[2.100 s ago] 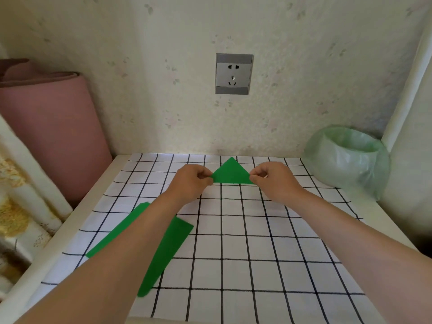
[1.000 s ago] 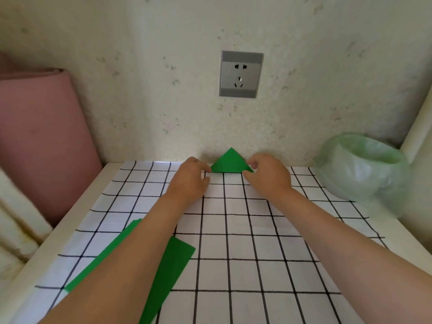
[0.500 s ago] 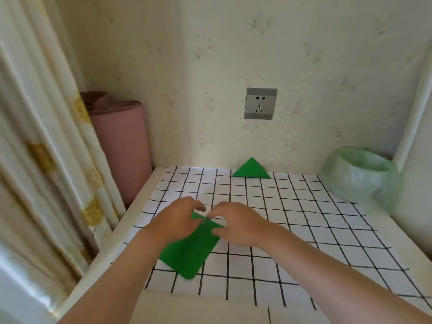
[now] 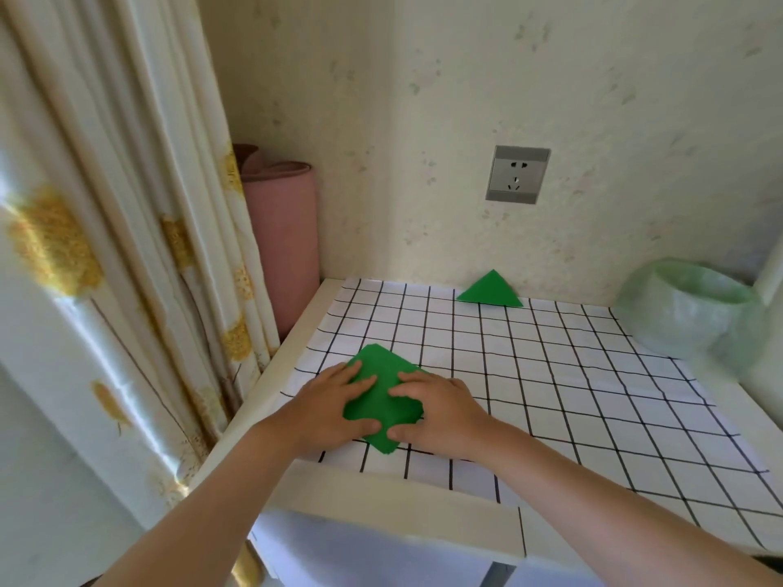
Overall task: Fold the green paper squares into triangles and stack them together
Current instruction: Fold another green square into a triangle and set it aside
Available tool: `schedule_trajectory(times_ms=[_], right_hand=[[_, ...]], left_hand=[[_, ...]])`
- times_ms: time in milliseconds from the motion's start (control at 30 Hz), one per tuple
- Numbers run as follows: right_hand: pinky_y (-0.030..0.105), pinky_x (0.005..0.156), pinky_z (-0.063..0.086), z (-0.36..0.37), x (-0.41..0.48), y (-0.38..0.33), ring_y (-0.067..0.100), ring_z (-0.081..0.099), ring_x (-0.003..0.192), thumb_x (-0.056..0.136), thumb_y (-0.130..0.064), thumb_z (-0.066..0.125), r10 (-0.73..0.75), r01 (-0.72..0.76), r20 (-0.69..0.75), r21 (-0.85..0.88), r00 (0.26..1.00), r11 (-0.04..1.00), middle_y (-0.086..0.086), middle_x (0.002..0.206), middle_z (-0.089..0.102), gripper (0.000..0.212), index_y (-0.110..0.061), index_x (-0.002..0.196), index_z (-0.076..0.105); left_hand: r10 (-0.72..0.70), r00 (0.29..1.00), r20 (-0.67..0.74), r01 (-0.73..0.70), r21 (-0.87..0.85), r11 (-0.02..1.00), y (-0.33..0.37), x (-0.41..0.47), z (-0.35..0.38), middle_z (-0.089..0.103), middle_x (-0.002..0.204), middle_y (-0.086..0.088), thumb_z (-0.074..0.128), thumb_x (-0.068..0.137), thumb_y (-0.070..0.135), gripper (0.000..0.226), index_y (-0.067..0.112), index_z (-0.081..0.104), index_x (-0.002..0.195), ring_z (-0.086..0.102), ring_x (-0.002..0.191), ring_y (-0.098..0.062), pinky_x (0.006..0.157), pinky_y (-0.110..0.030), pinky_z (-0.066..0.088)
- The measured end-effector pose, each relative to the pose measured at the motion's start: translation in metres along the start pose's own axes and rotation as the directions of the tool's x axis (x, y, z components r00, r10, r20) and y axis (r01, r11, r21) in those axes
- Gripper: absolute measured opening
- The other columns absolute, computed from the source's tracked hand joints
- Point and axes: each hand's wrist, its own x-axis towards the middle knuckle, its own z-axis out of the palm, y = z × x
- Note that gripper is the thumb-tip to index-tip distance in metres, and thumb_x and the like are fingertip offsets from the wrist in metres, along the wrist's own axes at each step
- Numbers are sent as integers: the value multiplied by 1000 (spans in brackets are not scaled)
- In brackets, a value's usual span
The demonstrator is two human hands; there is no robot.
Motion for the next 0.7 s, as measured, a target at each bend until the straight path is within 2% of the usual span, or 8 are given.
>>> schedule_trajectory(times_ms=[67, 200, 300, 400, 467, 533, 600, 700], right_hand=[[37, 117, 17, 1, 1, -1, 8, 30, 141, 78, -58, 70, 20, -19, -41, 24, 999, 1000, -11, 154, 38, 68, -37, 140, 49], [38, 111, 34, -1, 2, -4, 13, 49, 125, 78, -45, 76, 63, -51, -98, 128, 993, 991, -10, 137, 56, 65, -36, 137, 52], [37, 110, 39, -4, 1, 0, 15, 54, 124, 87, -20, 71, 28, -2, -151, 170, 988, 985, -5, 135, 60, 59, -29, 141, 51], [31, 103, 45, -9, 0, 7, 16, 59, 119, 88, 7, 53, -30, 58, -198, 136, 980, 989, 0, 130, 64, 61, -25, 140, 52], [31, 97, 49, -14, 0, 9, 16, 61, 112, 87, 12, 49, -57, 83, -223, 105, 973, 991, -1, 124, 66, 65, -26, 140, 53], [27, 95, 48, -18, -1, 11, 11, 59, 106, 87, 12, 49, -52, 85, -233, 135, 971, 987, -6, 116, 65, 63, -25, 138, 54], [25, 98, 46, -23, -2, 18, 8, 57, 104, 89, 11, 52, -17, 61, -229, 186, 973, 981, -10, 113, 63, 61, -25, 138, 54], [29, 104, 46, -33, -6, 28, 9, 61, 107, 90, 6, 57, 48, 6, -208, 252, 977, 968, -6, 116, 67, 60, -28, 139, 51]], left_hand=[[-6, 998, -60, 5, -20, 1000, -2, 2, 0, 12, 162, 9, 41, 65, 84, 97, 38, 27, 150, 4, 148, -13, 121, -38, 7], [14, 970, -244, -17, -11, 1000, -7, 7, -2, 39, 150, 14, 62, 83, 61, 62, 38, 49, 139, 29, 139, -11, 117, -35, 18], [66, 943, -327, -59, 31, 998, -9, 11, -4, 56, 134, 14, 61, 86, 56, 47, 35, 59, 129, 44, 129, -11, 111, -31, 23], [6, 931, -366, -42, -89, 995, -6, 11, -7, 64, 121, 13, 64, 87, 49, 36, 34, 64, 121, 51, 117, -10, 106, -29, 33], [-28, 941, -338, -36, -182, 983, -2, 9, -9, 61, 121, 14, 66, 87, 45, 39, 33, 62, 124, 51, 115, -9, 102, -28, 39], [-5, 953, -302, -61, -207, 977, 3, 6, -12, 54, 124, 17, 71, 83, 44, 54, 34, 54, 134, 45, 118, -7, 105, -28, 36], [85, 956, -281, -135, -164, 977, 7, 2, -16, 47, 126, 20, 75, 78, 34, 71, 38, 42, 141, 38, 120, -5, 108, -27, 28], [201, 924, -325, -232, -58, 971, 15, 4, -16, 53, 133, 14, 65, 77, 8, 77, 37, 39, 143, 40, 123, -10, 106, -25, 23]])
